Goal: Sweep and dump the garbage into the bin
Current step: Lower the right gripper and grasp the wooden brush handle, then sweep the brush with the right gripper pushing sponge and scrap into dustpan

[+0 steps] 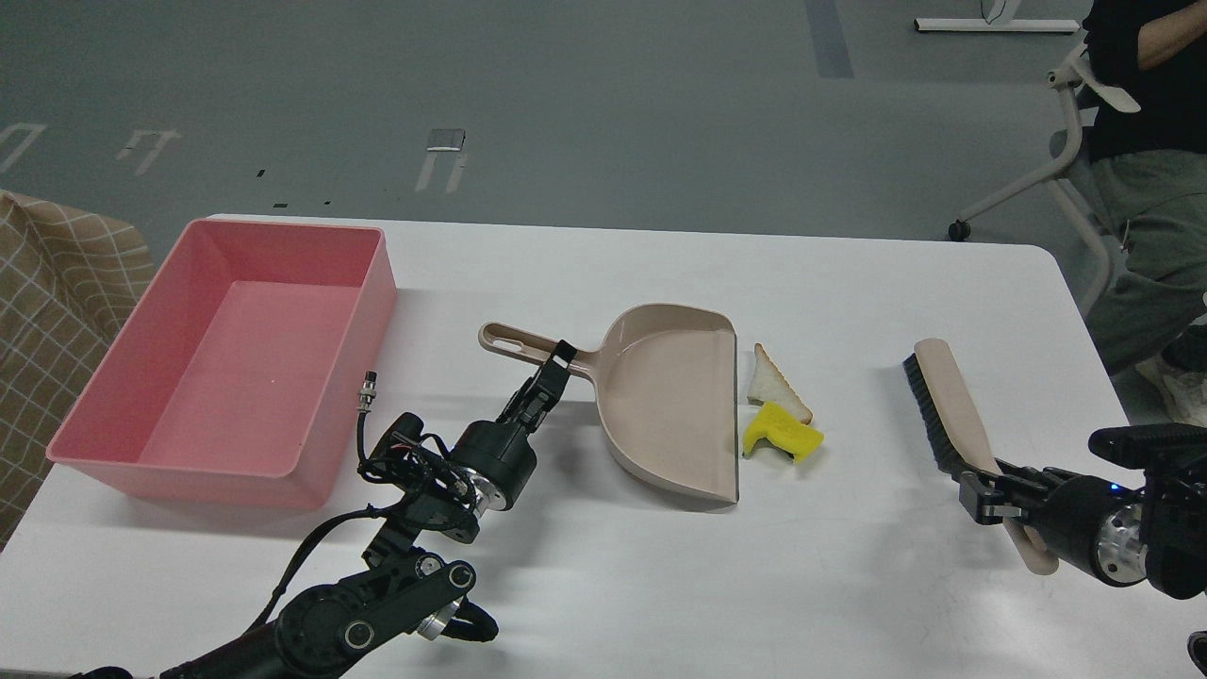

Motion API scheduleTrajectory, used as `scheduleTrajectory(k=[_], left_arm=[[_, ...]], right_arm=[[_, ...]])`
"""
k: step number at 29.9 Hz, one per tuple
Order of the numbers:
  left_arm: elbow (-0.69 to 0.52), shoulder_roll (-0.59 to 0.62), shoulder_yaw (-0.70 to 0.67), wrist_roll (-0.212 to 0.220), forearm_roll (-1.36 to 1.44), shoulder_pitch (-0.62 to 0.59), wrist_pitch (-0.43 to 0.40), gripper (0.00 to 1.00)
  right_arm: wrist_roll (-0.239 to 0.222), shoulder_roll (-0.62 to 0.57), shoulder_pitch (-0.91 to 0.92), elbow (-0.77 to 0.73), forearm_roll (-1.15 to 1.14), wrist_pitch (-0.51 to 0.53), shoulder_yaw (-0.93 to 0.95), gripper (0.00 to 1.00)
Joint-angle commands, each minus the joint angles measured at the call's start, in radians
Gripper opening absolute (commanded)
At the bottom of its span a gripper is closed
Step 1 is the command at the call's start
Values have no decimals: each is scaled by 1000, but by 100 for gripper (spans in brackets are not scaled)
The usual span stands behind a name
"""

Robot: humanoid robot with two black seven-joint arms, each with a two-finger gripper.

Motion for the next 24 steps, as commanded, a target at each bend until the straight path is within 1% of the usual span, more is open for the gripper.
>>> scheduleTrajectory(k=[1, 2, 3, 8, 11, 16, 17, 19, 20, 22, 24], left_arm=[[0, 1, 0, 0, 0, 0, 0, 22], [1, 2, 0, 0, 0, 0, 0, 22], [0, 2, 0, 0, 0, 0, 0, 22], [0, 2, 0, 0, 2, 3, 0, 21], [0, 2, 0, -15, 0, 6, 0, 20], [0, -1, 0, -15, 2, 8, 0, 20], [0, -1, 0, -15, 2, 8, 0, 20], [0, 1, 0, -15, 2, 8, 0, 20], [0, 2, 0, -15, 2, 8, 0, 20], [0, 5, 3, -15, 3, 6, 0, 20], [0, 10, 15, -15, 3, 5, 0, 20]], right_arm=[[0, 0, -1, 1, 1, 0, 0, 26], [1, 2, -3, 3, 3, 0, 0, 23], [0, 3, -3, 3, 3, 0, 0, 21], [0, 3, -4, 4, 5, 0, 0, 20], [0, 3, -4, 6, 6, 0, 0, 20], [-2, 14, -6, 12, 9, 0, -2, 20], [-2, 18, -4, 12, 9, 0, 0, 19], [-3, 32, -4, 15, 11, 0, 3, 15], [-3, 35, -4, 15, 11, 0, 3, 15], [-15, 46, -3, 15, 12, 0, 1, 15], [-17, 55, -3, 15, 12, 0, 3, 15]])
